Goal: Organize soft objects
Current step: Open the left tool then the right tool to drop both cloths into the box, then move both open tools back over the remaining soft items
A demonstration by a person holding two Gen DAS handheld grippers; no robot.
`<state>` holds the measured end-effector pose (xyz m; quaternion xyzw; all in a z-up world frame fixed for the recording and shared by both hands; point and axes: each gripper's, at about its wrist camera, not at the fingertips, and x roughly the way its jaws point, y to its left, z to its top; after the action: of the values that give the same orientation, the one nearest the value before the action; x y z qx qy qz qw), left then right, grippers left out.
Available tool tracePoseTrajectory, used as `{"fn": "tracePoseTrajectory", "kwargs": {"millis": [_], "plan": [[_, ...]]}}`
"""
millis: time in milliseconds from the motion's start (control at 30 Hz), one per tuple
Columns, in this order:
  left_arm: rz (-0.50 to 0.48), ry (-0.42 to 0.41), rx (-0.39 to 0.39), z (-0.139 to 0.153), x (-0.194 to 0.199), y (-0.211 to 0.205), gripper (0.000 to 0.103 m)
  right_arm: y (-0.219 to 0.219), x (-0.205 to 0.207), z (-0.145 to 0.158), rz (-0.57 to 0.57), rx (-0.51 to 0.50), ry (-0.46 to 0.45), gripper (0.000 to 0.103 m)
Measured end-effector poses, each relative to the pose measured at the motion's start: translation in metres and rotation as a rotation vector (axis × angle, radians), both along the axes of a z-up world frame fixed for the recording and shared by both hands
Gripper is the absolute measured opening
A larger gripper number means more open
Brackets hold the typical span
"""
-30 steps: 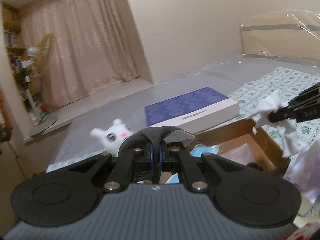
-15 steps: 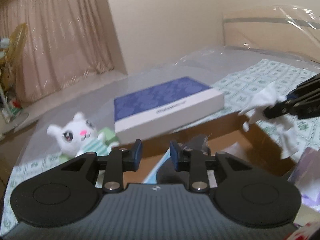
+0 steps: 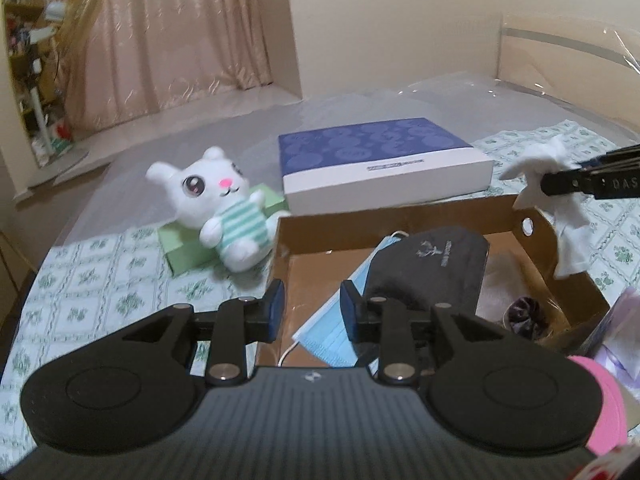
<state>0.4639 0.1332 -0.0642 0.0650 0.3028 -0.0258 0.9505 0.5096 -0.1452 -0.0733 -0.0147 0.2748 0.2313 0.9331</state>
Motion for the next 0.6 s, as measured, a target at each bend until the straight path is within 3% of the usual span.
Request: {"fn": "tracePoseTrajectory", "kwargs": {"millis": [33, 67, 300, 600], "plan": [[0.008, 0.005, -0.006, 0.001, -0.002, 0.002, 0.031, 0.001, 0.000, 0.001, -0.010, 0.001, -0.021, 0.065], [0.018, 0.010, -0.010, 0.002, -0.004, 0.005, 0.032, 0.000, -0.001, 0.002, -0.020, 0.006, -0.047, 0.070], [0.063, 0.033, -0.046, 0.009, -0.025, 0.015, 0.032, -0.012, -0.010, 0.002, -0.013, 0.048, 0.023, 0.070], [0.104, 0.074, -0.088, 0.022, -0.079, 0.018, 0.034, -0.042, -0.058, 0.007, -0.036, 0.103, 0.108, 0.070]]}}
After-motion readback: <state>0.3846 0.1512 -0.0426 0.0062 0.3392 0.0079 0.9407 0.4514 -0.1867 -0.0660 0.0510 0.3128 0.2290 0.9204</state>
